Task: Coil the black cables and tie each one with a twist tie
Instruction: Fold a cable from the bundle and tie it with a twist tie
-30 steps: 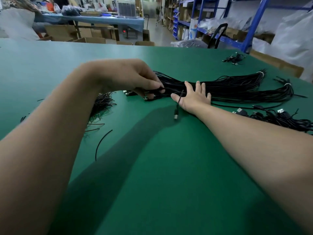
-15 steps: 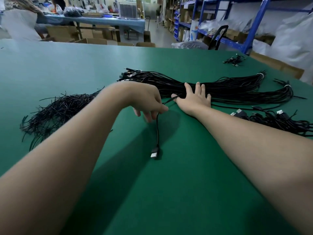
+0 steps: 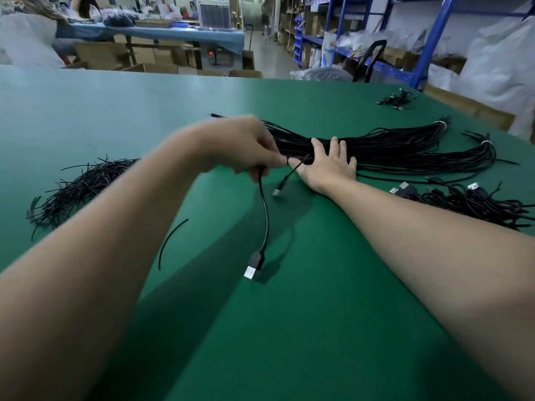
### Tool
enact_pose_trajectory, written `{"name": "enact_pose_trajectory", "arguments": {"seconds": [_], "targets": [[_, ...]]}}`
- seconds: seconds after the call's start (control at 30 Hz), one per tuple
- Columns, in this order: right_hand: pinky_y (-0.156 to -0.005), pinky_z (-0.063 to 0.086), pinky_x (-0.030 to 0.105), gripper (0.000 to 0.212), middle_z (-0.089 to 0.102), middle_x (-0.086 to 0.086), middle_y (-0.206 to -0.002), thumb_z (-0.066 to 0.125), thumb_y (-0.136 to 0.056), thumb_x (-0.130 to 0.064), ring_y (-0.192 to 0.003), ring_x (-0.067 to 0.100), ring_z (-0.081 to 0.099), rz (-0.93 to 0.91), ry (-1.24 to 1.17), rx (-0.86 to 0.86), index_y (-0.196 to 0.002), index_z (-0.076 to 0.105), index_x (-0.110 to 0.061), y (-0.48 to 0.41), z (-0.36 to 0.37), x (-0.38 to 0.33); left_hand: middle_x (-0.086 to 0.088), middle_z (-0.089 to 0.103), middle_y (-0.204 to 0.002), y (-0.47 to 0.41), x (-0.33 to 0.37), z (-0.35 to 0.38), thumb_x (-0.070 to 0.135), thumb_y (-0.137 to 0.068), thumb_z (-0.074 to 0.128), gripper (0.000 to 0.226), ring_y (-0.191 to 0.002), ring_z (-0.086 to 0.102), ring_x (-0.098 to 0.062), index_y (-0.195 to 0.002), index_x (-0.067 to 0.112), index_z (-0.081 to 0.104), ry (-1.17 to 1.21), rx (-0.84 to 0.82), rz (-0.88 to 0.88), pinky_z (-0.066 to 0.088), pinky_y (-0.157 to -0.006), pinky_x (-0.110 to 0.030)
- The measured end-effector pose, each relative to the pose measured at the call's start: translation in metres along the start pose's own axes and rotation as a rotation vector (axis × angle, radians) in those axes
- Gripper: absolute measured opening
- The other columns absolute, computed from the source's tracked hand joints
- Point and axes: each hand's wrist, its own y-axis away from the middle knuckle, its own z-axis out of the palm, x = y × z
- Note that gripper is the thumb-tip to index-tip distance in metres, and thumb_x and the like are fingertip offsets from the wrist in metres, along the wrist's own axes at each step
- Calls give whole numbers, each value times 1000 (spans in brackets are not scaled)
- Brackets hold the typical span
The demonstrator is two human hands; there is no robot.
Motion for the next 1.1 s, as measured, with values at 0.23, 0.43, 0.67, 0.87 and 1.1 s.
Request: {"name": "enact_pose_trajectory", "arguments": {"seconds": [0.23, 0.43, 0.67, 0.87, 1.1], "targets": [[-124, -1, 51, 90, -4, 13, -169, 38, -93, -75, -155, 28, -12, -8, -28, 8, -161, 8, -25, 6, -4, -1, 9, 71, -68, 47, 38, -59, 45, -82, 68, 34, -65, 70, -5, -93, 13, 70, 333, 208, 273, 52, -53, -17], [-104, 43, 41, 40, 57, 10, -134, 54, -91, -8, -126, 27, 53, -294, -315, 333, -131, 58, -11, 53, -30, -3, 8, 77, -76, 47, 44, -48, 36, -90, 71, 18, -73, 75, -7, -87, 18, 70, 275, 321, 207, 52, -59, -21], [-90, 49, 40, 60, 74, 13, -111, 25, -108, -48, -108, 28, 69, -384, -1381, -599, -116, 67, -6, 141, -108, -23, 26, 59, -53, 48, 62, -33, 44, -84, 77, 21, -50, 50, 15, -86, 23, 77, 273, 454, 256, 35, -46, -3], [-48, 34, 22, 44, 42, -3, -66, 32, -107, -41, -57, 12, 35, -293, -1590, -772, -86, 58, -14, 173, -123, -29, 20, 57, -56, 61, 68, -22, 37, -87, 77, 24, -52, 46, 6, -89, 13, 76, 329, 549, 314, 36, -51, -7], [-43, 6, 24, 50, 16, -8, -59, 28, -107, -52, -53, 9, 8, -431, -1380, -940, -67, 34, -22, 188, -121, -36, 1, 55, -127, 98, 52, -36, 33, -98, 63, 7, -108, 55, -5, -97, 29, 68, 52, 673, 445, 49, -89, -18]]}}
